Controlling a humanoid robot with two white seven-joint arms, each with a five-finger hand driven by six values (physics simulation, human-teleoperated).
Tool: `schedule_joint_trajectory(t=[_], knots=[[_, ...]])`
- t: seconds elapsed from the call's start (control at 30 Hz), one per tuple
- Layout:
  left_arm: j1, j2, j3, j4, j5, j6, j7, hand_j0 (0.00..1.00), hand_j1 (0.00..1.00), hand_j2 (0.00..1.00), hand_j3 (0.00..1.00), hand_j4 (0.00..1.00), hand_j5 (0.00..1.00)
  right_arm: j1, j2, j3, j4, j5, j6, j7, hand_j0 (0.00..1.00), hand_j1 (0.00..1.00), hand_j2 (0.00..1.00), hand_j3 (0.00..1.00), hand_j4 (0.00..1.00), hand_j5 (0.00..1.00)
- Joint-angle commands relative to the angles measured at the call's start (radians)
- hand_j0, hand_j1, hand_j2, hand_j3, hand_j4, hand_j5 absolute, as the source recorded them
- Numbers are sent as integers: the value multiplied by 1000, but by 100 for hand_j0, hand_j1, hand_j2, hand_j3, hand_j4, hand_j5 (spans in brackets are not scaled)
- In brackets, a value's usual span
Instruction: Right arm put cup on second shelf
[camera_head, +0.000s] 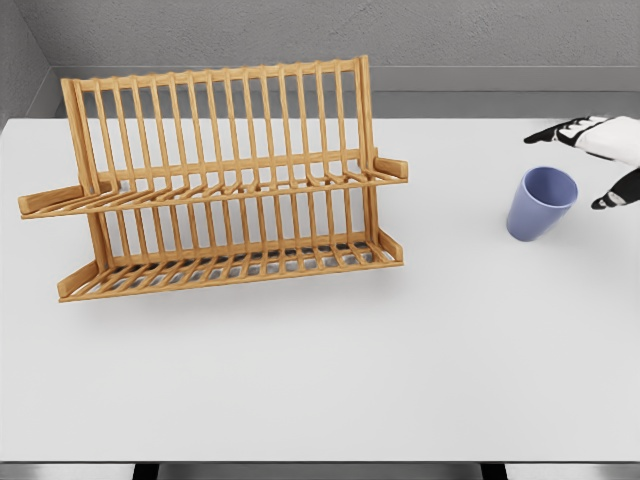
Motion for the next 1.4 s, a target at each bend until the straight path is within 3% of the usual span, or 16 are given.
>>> schedule_joint_trajectory(t=[0.0, 0.23, 0.63, 1.23, 1.27, 1.37], knots=[[2, 0, 1, 0, 0, 0, 0, 100, 100, 100, 100, 100, 100, -2, 5, 23, 17, 6, 2, 0, 100, 100, 100, 100, 100, 100], [2, 0, -1, 0, 0, 0, 0, 100, 100, 100, 100, 100, 100, -43, 44, 105, 78, 6, 0, 0, 100, 100, 100, 100, 100, 100], [2, 0, 1, 0, 0, 0, 0, 100, 100, 100, 100, 100, 100, -83, 88, 134, 161, 6, 0, 0, 100, 100, 100, 100, 100, 100], [0, 0, 1, 0, 0, 0, 0, 100, 100, 100, 100, 100, 100, -92, 105, 157, 190, 6, 0, 0, 100, 100, 100, 100, 100, 100], [2, 0, -1, 0, 0, 0, 0, 100, 100, 100, 100, 100, 100, -92, 105, 157, 190, 6, 2, 0, 96, 96, 96, 96, 96, 96], [0, 0, 1, 0, 0, 0, 0, 100, 100, 100, 100, 100, 100, -92, 105, 165, 187, 6, 0, 0, 69, 69, 69, 69, 69, 69]])
